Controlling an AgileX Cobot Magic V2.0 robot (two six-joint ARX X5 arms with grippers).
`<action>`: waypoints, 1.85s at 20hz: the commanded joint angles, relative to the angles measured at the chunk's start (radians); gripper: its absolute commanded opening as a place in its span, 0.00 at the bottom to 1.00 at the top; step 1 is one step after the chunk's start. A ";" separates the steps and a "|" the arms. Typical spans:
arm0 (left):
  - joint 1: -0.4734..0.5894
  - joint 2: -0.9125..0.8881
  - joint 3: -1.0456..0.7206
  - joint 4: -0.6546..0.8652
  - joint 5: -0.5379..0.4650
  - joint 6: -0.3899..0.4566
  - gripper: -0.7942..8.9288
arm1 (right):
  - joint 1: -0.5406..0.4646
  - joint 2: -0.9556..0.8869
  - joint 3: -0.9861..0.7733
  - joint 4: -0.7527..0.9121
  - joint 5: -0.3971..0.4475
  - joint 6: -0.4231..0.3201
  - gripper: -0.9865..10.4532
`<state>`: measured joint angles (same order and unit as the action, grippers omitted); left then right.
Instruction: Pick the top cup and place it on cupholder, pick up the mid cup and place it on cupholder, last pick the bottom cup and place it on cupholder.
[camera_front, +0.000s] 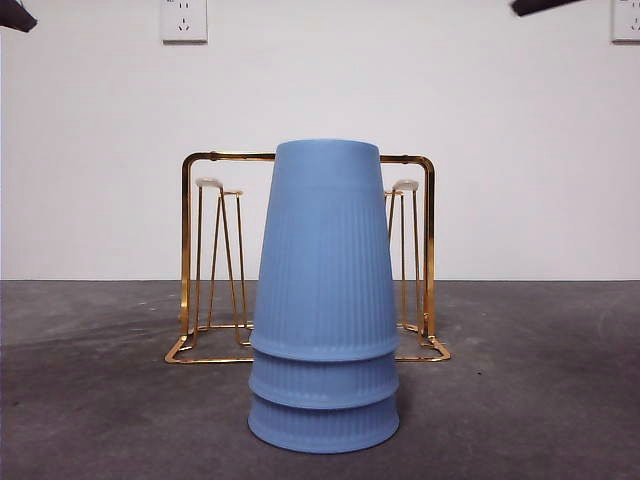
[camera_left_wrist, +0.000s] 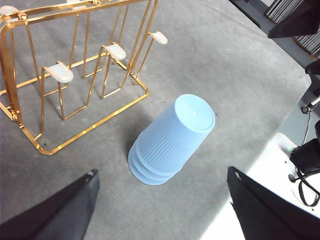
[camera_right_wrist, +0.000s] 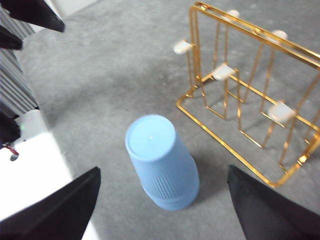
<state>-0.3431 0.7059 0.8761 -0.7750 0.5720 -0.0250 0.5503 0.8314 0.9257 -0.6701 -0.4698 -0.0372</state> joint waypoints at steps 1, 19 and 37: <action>-0.004 0.006 0.017 0.012 0.003 0.006 0.50 | 0.045 0.070 0.061 0.015 0.001 0.013 0.44; -0.004 0.006 0.017 0.012 0.003 0.006 0.50 | 0.249 0.505 0.143 0.120 0.206 -0.020 0.50; -0.004 0.005 0.017 0.013 0.003 0.006 0.50 | 0.280 0.578 0.143 0.108 0.205 -0.023 0.35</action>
<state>-0.3431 0.7059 0.8761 -0.7746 0.5720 -0.0250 0.8146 1.3964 1.0523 -0.5632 -0.2607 -0.0528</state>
